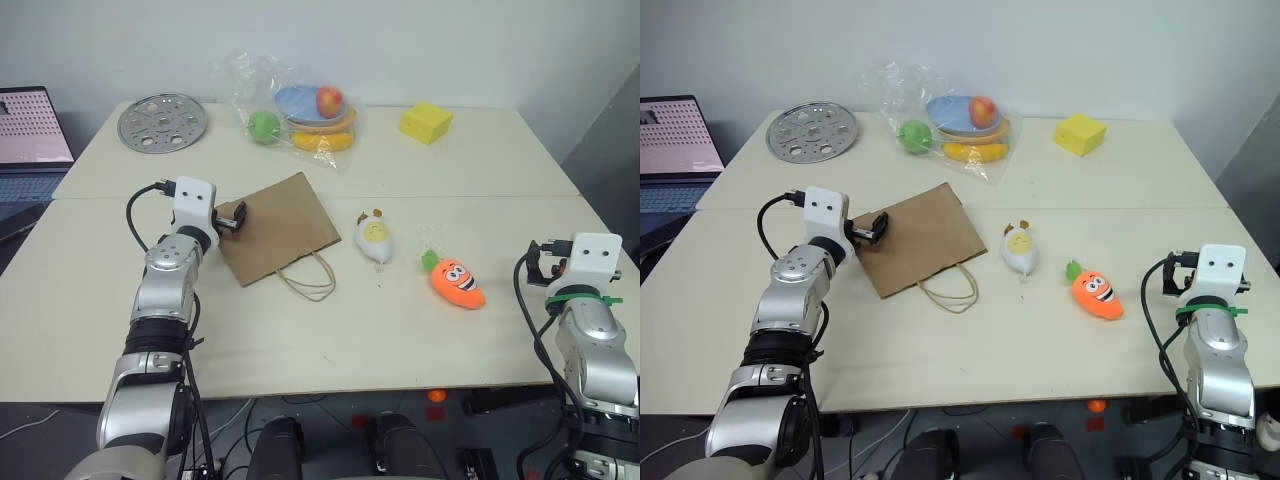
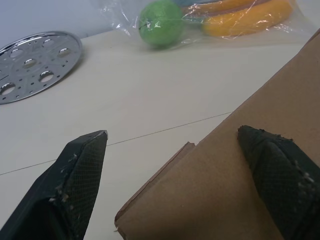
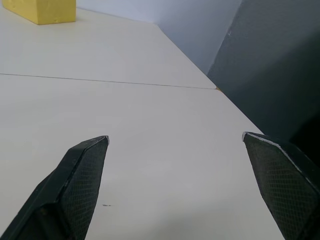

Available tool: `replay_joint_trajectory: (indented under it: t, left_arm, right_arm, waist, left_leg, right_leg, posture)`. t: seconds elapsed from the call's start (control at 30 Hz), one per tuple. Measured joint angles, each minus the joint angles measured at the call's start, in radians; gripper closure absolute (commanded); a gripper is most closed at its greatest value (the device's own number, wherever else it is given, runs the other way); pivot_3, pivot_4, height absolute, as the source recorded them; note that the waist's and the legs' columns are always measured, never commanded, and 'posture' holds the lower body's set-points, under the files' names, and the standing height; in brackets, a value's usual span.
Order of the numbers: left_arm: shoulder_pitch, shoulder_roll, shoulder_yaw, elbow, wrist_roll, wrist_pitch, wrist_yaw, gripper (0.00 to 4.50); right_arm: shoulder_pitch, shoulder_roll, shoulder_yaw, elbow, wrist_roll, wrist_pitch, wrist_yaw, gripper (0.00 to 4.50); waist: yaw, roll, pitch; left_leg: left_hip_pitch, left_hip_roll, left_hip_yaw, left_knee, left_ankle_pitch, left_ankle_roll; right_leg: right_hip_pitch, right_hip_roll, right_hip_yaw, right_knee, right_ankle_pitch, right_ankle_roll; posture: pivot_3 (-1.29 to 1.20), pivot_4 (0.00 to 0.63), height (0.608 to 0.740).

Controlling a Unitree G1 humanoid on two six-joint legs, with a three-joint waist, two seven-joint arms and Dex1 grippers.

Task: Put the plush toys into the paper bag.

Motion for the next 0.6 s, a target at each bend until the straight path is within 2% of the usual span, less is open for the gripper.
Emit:
replay_joint_trajectory:
  t: [0.6]
  left_arm:
    - [0.000, 0.000, 0.007, -0.002, -0.008, 0.000, -0.031, 0.04]
  right_arm:
    - [-0.014, -0.004, 0.002, 0.002, 0.000, 0.000, 0.003, 0.00]
  waist:
    - [0.000, 0.000, 0.000]
  left_leg:
    - [0.000, 0.000, 0.000, 0.000, 0.000, 0.000]
  right_leg:
    - [0.000, 0.000, 0.000, 0.000, 0.000, 0.000]
  posture:
    - [0.00, 0.150, 0.740]
